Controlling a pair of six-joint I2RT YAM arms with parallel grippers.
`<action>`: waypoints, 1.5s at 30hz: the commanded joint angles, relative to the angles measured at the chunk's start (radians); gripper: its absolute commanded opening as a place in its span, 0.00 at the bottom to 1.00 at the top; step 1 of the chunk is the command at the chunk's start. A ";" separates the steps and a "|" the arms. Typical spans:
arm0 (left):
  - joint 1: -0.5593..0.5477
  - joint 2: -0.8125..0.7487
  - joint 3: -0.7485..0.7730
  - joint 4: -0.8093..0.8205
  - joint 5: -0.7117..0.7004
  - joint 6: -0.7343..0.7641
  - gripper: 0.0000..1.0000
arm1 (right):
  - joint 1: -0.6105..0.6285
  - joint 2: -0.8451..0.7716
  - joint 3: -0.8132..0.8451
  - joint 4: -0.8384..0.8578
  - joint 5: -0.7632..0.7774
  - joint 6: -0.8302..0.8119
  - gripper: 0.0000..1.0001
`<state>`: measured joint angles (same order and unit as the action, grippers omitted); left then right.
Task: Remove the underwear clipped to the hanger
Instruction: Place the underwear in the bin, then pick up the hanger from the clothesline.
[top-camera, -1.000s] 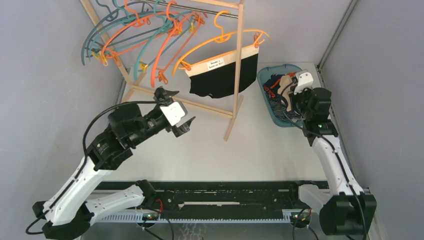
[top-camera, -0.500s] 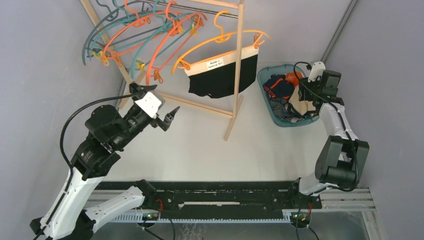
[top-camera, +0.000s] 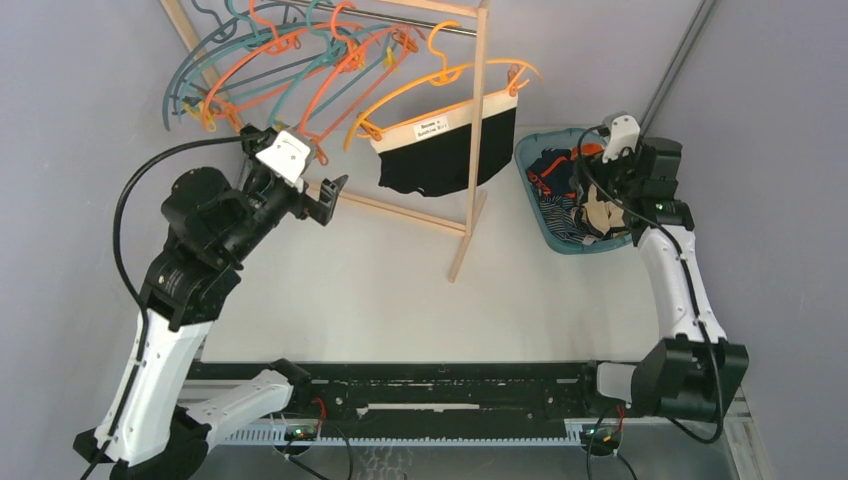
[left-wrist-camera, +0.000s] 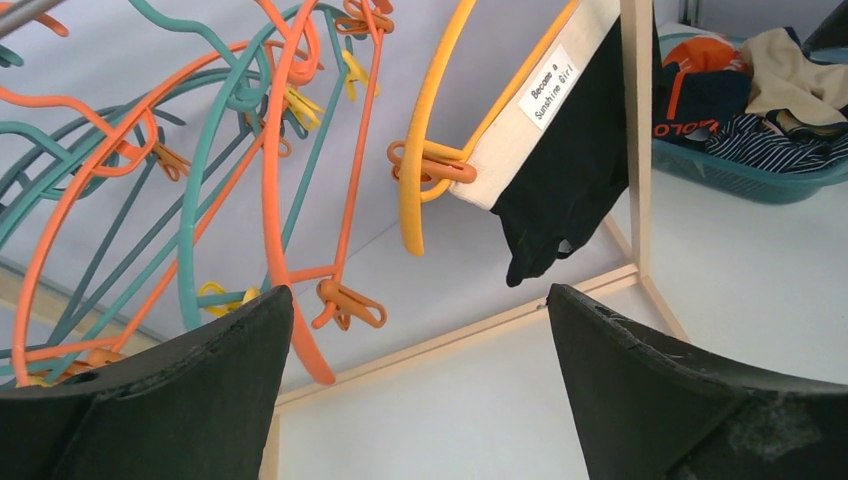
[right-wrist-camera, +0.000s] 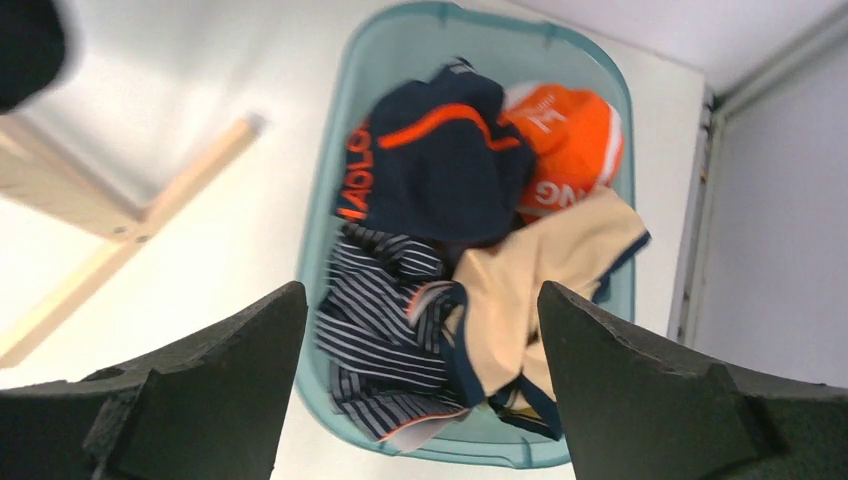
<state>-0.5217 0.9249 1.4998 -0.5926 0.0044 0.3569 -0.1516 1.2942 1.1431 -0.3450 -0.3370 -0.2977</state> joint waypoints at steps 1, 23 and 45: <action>0.030 0.047 0.077 -0.010 0.059 -0.030 1.00 | 0.088 -0.093 0.043 -0.067 -0.049 0.010 0.84; 0.091 0.516 0.640 -0.213 0.246 -0.060 0.92 | 0.351 -0.305 -0.190 -0.149 -0.490 -0.174 0.84; 0.098 0.675 0.682 -0.271 0.353 -0.088 0.54 | 0.345 -0.301 -0.210 -0.161 -0.511 -0.204 0.83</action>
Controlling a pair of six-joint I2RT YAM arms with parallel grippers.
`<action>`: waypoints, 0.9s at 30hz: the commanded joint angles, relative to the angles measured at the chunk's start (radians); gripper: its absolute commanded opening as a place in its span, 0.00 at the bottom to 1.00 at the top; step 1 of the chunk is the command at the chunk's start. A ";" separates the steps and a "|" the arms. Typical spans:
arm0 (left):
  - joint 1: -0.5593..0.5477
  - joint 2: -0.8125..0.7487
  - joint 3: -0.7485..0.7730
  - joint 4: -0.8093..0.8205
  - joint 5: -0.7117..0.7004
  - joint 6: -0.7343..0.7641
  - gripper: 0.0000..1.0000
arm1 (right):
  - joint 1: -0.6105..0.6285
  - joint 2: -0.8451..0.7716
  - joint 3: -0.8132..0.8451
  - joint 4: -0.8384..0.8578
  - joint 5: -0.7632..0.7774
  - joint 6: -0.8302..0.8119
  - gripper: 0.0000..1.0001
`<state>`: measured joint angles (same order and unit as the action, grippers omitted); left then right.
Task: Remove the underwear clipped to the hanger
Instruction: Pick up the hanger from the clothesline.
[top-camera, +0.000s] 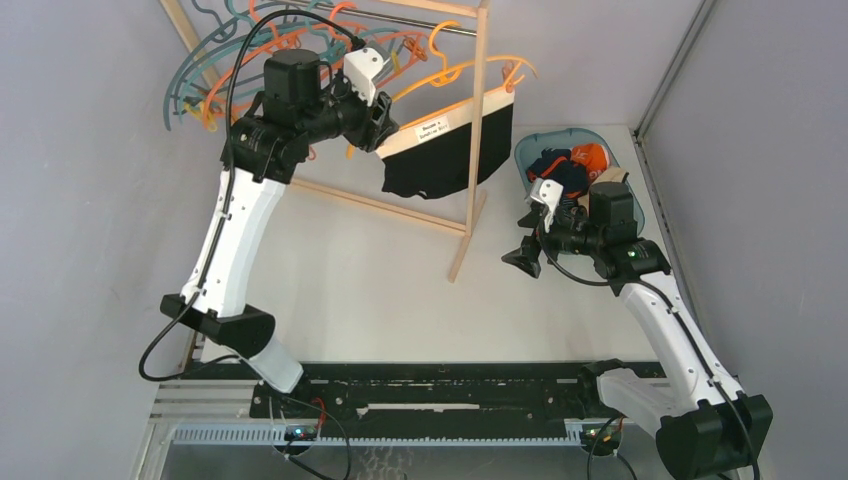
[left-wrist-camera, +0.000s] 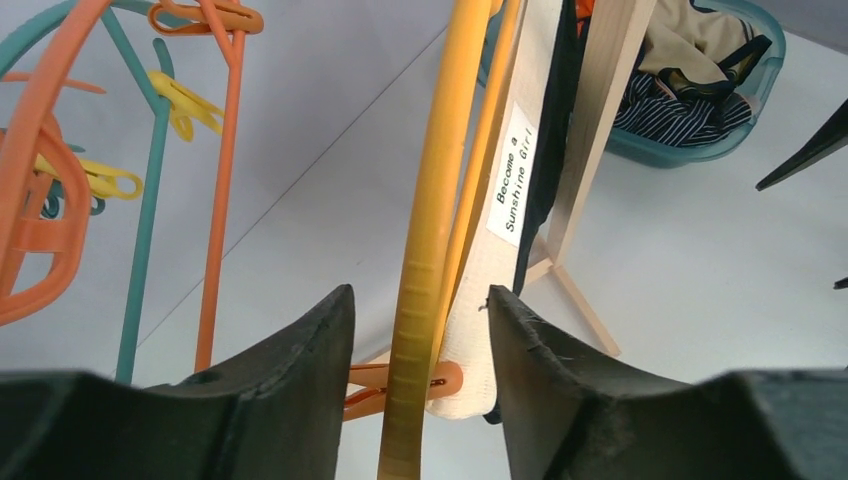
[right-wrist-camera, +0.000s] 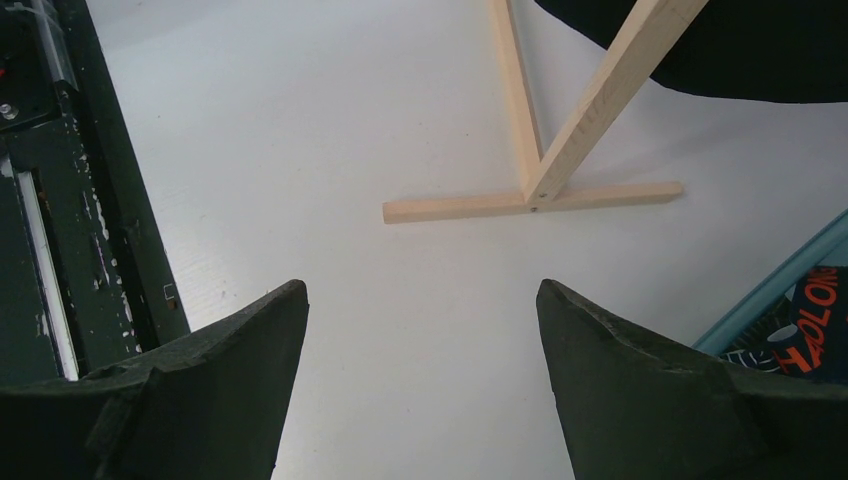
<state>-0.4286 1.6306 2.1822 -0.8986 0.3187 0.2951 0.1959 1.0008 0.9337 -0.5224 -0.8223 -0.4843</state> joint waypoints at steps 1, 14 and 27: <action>0.005 -0.039 -0.011 0.045 0.040 -0.028 0.51 | -0.002 -0.007 -0.001 0.015 -0.025 -0.019 0.83; 0.005 -0.105 -0.141 0.217 0.032 -0.057 0.00 | 0.004 0.002 -0.001 0.005 -0.025 -0.030 0.83; 0.006 -0.283 -0.470 0.629 -0.002 -0.145 0.00 | 0.004 0.016 -0.001 0.000 -0.018 -0.037 0.83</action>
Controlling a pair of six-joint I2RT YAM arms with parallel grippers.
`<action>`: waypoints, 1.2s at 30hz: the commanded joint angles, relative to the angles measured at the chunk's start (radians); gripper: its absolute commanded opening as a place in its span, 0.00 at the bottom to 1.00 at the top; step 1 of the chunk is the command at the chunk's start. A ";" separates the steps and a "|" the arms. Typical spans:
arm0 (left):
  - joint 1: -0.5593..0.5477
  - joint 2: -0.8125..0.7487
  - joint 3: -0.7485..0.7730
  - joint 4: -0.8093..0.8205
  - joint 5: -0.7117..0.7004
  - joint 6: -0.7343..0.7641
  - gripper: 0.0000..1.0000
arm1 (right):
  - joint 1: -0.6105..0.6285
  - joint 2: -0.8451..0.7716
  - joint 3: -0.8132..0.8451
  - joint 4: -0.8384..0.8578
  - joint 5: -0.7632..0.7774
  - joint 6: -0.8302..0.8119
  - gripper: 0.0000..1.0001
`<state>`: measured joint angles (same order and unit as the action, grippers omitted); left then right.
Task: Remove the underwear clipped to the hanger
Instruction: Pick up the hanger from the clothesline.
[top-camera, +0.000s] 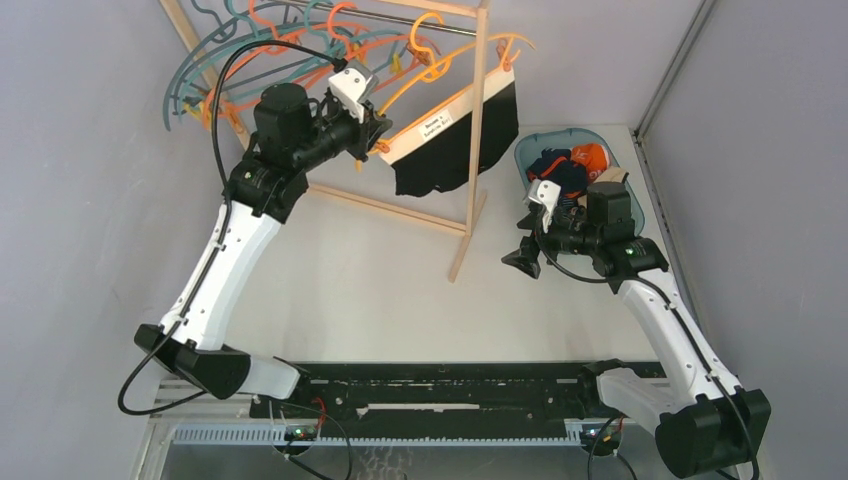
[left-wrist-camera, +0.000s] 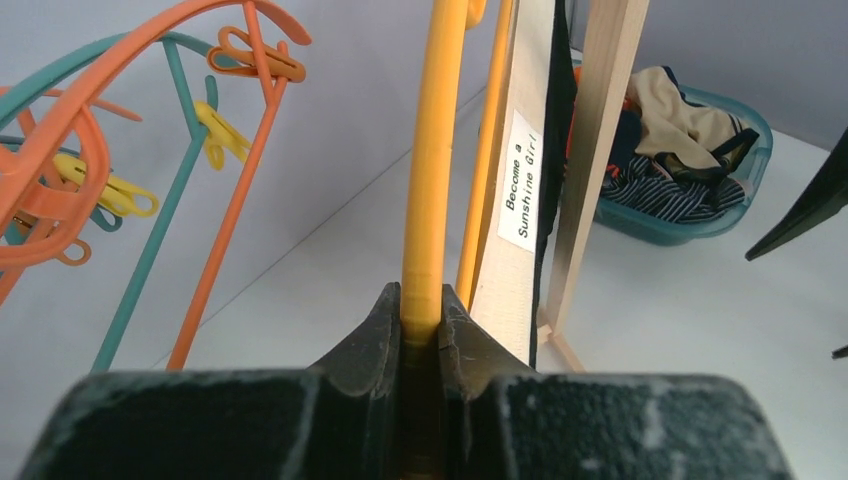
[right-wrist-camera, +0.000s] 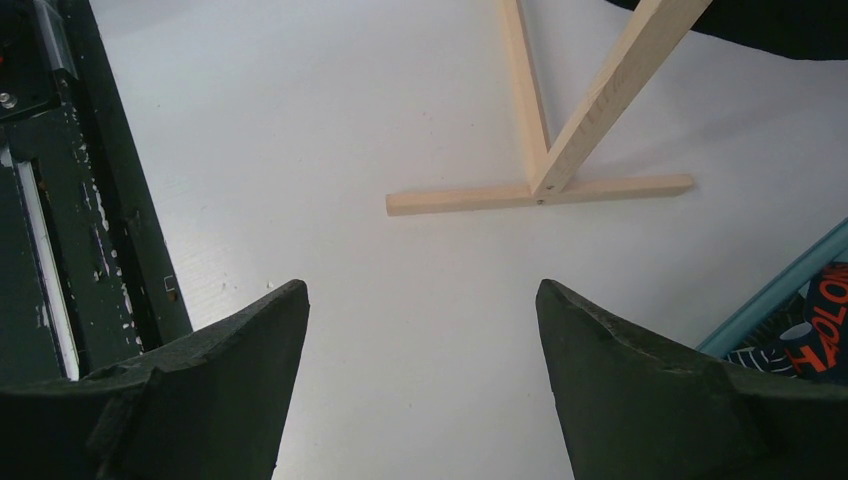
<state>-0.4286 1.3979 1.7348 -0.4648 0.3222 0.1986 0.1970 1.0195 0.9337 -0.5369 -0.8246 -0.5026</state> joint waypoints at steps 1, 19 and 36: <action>0.005 -0.059 -0.041 0.216 -0.010 -0.047 0.00 | 0.003 -0.004 -0.001 0.014 -0.014 -0.019 0.83; 0.005 -0.227 -0.291 0.378 -0.105 0.014 0.00 | 0.005 0.004 0.000 0.020 -0.025 -0.006 0.82; 0.005 -0.404 -0.456 0.303 -0.235 0.152 0.00 | 0.009 -0.008 -0.009 0.032 -0.036 0.007 0.82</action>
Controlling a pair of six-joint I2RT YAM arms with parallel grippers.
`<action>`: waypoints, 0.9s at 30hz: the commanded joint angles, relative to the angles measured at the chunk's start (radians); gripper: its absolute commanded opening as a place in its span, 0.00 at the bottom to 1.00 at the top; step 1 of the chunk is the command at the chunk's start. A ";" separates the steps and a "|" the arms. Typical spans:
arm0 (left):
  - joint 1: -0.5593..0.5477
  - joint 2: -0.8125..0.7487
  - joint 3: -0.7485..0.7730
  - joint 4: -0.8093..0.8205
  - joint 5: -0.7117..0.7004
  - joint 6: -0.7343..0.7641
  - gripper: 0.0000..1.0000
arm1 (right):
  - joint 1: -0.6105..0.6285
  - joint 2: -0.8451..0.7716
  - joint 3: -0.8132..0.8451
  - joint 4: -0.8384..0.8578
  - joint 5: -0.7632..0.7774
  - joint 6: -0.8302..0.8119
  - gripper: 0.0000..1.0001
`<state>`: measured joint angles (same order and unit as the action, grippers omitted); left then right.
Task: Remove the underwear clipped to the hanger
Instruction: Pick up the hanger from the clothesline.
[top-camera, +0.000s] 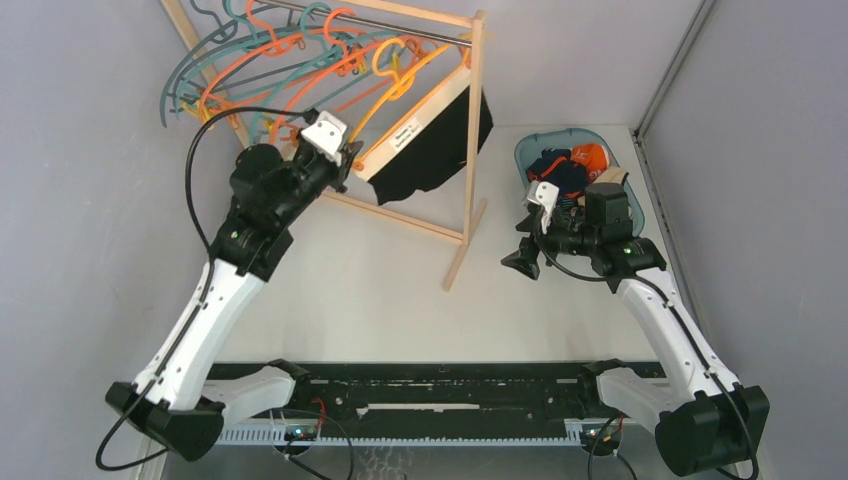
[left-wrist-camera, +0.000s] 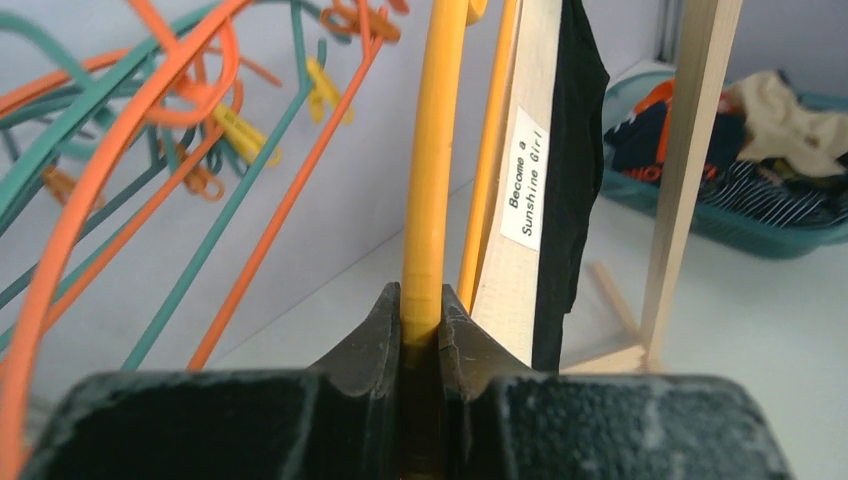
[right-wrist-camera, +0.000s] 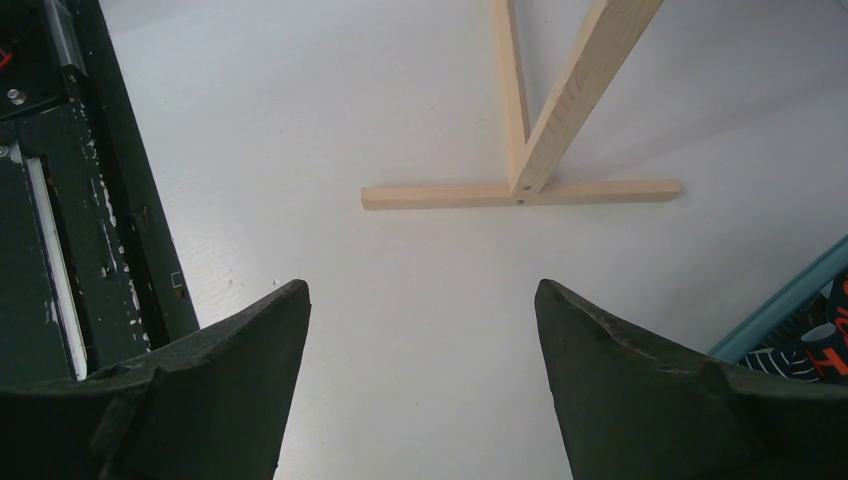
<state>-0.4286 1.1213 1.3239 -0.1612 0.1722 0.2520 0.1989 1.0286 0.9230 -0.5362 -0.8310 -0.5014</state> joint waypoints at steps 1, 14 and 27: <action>0.005 -0.149 -0.057 -0.033 -0.093 0.120 0.00 | 0.010 -0.017 0.002 0.031 -0.031 0.006 0.82; 0.006 -0.430 -0.158 -0.516 -0.053 0.328 0.00 | 0.033 -0.028 0.002 0.063 -0.051 0.071 0.82; 0.005 -0.502 -0.183 -0.837 0.348 0.750 0.00 | -0.075 -0.149 0.003 0.318 -0.053 0.512 0.81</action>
<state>-0.4286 0.6193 1.1698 -0.9913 0.3622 0.8345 0.1825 0.9390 0.9215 -0.3775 -0.8703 -0.1997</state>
